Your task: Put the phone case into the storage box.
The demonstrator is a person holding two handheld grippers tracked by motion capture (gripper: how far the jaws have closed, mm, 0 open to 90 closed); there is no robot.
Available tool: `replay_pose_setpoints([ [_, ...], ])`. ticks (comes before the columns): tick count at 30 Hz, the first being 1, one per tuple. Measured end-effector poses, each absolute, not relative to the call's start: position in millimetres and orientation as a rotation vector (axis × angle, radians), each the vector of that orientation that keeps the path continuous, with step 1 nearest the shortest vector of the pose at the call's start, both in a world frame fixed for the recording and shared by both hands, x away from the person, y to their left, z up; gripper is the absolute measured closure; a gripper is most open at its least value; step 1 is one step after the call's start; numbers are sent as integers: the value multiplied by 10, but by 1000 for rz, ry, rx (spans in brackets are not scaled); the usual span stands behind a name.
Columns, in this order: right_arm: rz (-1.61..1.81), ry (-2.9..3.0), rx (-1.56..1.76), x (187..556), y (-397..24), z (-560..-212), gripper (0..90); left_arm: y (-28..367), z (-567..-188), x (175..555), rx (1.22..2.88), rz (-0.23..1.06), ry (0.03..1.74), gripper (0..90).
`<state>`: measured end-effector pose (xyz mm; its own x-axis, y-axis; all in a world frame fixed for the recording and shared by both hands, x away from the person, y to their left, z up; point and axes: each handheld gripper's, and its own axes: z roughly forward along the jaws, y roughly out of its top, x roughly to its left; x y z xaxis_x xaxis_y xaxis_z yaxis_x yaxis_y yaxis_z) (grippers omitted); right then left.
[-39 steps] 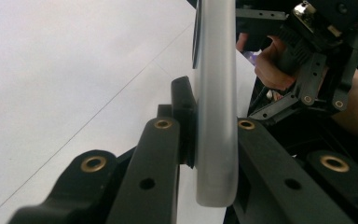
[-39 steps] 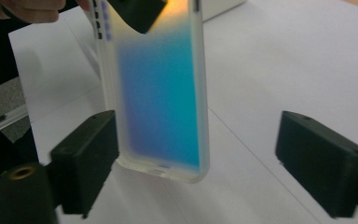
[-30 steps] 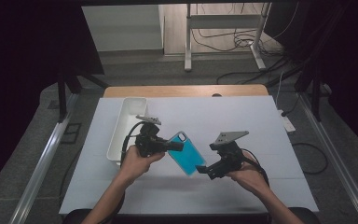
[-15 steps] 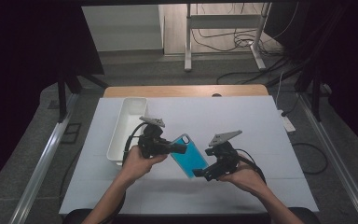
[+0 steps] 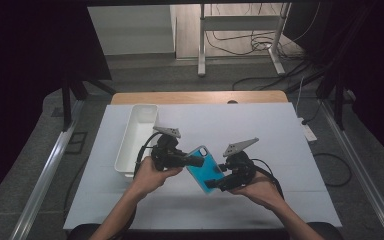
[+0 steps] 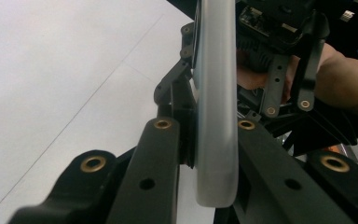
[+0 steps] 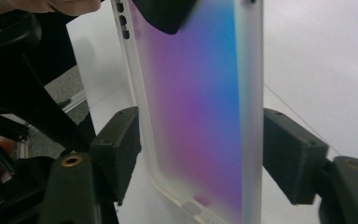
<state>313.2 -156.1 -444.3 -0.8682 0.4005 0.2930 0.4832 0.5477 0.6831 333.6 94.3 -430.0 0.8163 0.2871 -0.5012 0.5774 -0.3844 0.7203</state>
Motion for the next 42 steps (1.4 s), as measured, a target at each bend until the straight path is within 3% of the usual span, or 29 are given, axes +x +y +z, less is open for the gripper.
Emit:
replay_pose_setpoints([
  [2, -1231, -2673, -756, 3131, -1560, -4444, 376, 936, -4299, 3333, 1993, -363, 636, 855],
  [6, -1250, -2688, -714, 3121, -1561, -4429, 546, 908, -4293, 3319, 1993, -372, 604, 855],
  [17, -1285, -2575, -621, 3161, -1646, -4403, 733, 944, -4314, 3335, 1923, -417, 541, 841],
  [22, -1291, -2555, -579, 3164, -1656, -4398, 841, 954, -4325, 3347, 1900, -429, 535, 755],
  [30, -1330, -2564, -599, 3147, -1659, -4357, 856, 960, -4310, 3344, 1880, -396, 563, 675],
  [42, -1397, -2644, -677, 3142, -1708, -4315, 855, 969, -4266, 3315, 1909, -234, 644, 414],
])
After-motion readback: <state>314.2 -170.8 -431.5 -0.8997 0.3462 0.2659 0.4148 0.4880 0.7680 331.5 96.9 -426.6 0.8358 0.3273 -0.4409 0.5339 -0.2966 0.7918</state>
